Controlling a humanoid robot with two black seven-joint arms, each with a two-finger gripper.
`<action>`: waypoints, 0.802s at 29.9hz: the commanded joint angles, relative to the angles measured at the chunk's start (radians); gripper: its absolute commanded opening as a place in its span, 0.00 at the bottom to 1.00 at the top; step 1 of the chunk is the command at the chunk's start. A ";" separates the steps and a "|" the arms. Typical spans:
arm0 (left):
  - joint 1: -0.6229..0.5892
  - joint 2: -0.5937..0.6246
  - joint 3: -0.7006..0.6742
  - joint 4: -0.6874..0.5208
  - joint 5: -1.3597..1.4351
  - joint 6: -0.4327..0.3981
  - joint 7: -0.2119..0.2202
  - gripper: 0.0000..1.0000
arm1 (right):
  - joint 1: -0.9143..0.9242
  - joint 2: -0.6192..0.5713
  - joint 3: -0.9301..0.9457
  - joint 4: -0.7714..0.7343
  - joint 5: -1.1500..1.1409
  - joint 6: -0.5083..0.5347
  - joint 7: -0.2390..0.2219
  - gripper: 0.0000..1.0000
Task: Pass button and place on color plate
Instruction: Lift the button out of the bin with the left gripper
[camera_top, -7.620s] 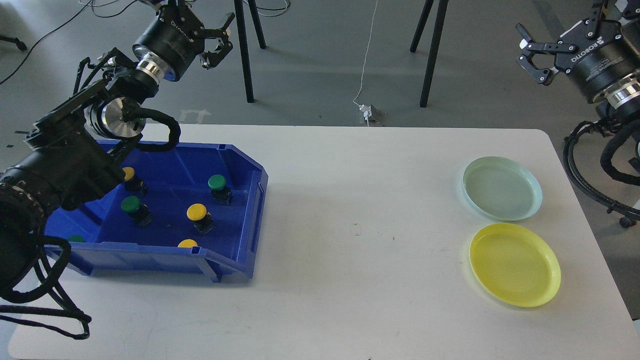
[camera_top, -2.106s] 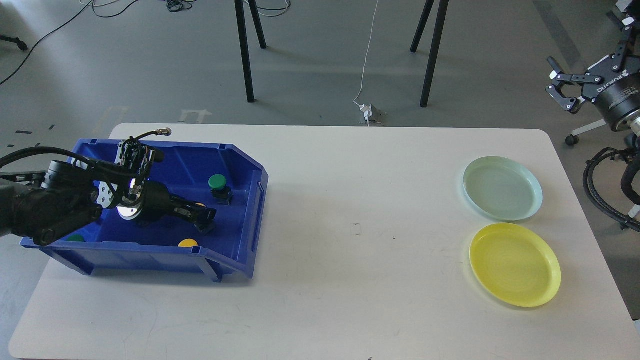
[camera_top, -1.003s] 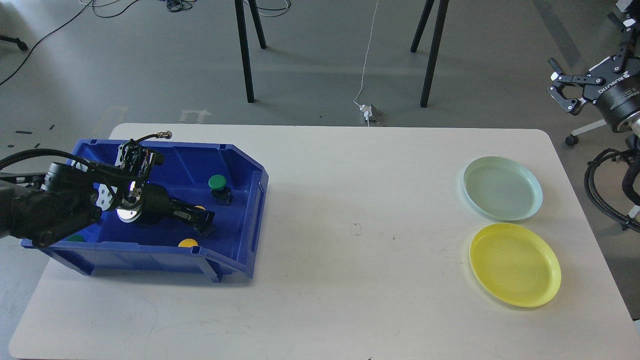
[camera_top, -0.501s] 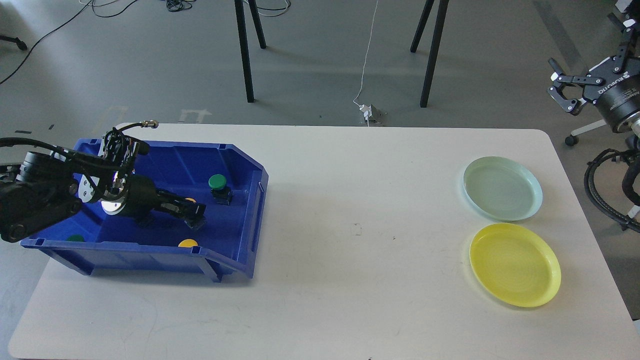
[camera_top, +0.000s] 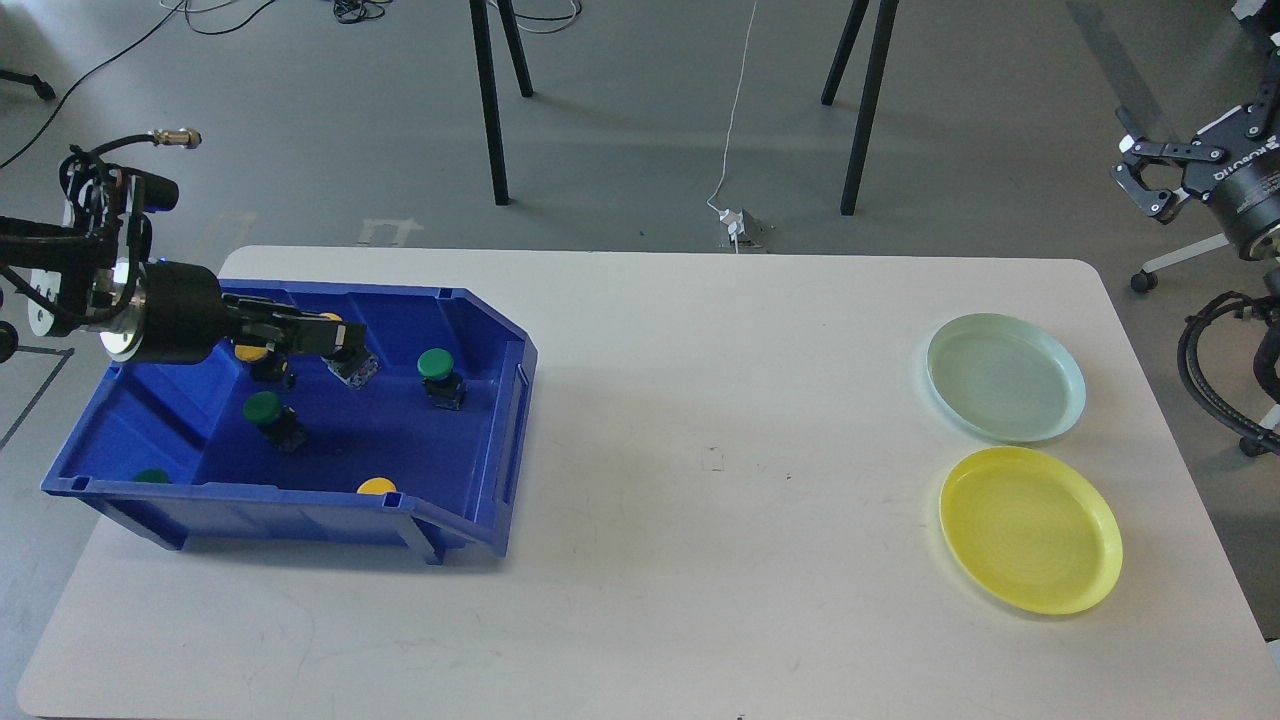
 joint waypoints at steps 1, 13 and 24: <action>0.006 0.065 -0.118 -0.088 -0.174 -0.006 0.000 0.10 | 0.001 0.012 0.020 -0.018 -0.001 0.000 0.000 1.00; 0.033 -0.361 -0.241 0.076 -0.840 -0.006 0.000 0.11 | 0.001 0.004 -0.003 0.086 -0.129 0.000 0.002 1.00; 0.131 -0.704 -0.321 0.361 -0.917 -0.006 0.000 0.11 | -0.068 0.102 -0.006 0.333 -0.407 0.000 0.064 1.00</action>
